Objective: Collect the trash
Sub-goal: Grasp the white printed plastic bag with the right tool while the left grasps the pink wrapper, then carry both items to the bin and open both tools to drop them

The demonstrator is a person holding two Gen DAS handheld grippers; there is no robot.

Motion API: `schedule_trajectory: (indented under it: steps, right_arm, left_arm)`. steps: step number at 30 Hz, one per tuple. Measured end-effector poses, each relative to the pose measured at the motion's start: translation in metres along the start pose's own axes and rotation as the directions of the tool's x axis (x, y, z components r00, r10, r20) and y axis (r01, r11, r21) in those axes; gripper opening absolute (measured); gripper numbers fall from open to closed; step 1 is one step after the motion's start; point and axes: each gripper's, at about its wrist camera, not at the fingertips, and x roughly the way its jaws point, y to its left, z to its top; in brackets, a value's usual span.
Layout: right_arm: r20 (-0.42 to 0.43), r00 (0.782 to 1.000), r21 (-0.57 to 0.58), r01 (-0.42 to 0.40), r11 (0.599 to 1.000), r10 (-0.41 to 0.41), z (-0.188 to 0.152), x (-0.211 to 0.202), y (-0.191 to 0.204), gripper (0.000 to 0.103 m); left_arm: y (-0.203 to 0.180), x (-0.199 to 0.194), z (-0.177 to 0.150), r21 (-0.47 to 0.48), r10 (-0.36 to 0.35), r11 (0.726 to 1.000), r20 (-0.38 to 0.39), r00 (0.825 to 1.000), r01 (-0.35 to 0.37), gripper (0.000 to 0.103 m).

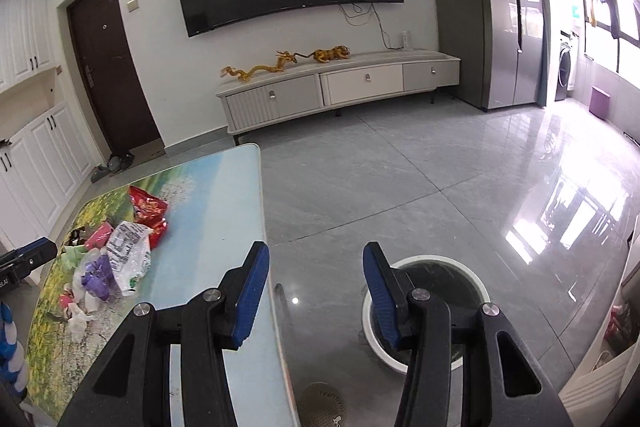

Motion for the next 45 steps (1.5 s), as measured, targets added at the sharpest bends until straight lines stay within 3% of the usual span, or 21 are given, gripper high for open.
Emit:
schedule_trajectory:
  steps: [6,14,26,29,31,34,38,45]
  right_arm:
    - [-0.02,0.998,-0.058,-0.066,0.996,0.065,0.004,0.01,0.045,0.05]
    - [-0.121,0.981,-0.155,-0.168,0.974,0.15,0.002,0.053,0.12,0.059]
    - [-0.273,0.922,-0.274,-0.349,0.896,0.276,-0.007,0.118,0.23,0.061]
    - [-0.297,0.918,-0.305,-0.352,0.885,0.263,-0.013,0.132,0.246,0.061]
    - [-0.311,0.918,-0.316,-0.344,0.884,0.246,-0.016,0.139,0.249,0.061]
    - [-0.326,0.923,-0.334,-0.313,0.889,0.203,-0.021,0.15,0.252,0.05]
    - [-0.34,0.92,-0.331,-0.31,0.891,0.194,-0.025,0.156,0.246,0.015]
    - [-0.301,0.925,-0.289,-0.32,0.902,0.231,-0.024,0.136,0.225,0.006]
  left_arm:
    - [0.072,-0.011,-0.021,-0.089,0.09,0.992,-0.015,0.996,-0.091,0.048]
    - [0.123,0.021,-0.061,-0.18,0.136,0.97,-0.146,0.98,-0.161,0.048]
    - [0.134,0.055,-0.084,-0.217,0.061,0.97,-0.199,0.978,-0.105,0.047]
    - [0.13,0.055,-0.087,-0.203,0.049,0.975,-0.194,0.98,-0.089,0.046]
    - [0.131,0.056,-0.087,-0.196,0.05,0.977,-0.188,0.981,-0.088,0.04]
    - [0.13,0.055,-0.089,-0.189,0.055,0.978,-0.185,0.981,-0.09,0.037]
    - [0.128,0.052,-0.092,-0.185,0.054,0.979,-0.18,0.982,-0.088,0.031]
    - [0.127,0.036,-0.097,-0.193,0.068,0.976,-0.153,0.986,-0.097,0.027]
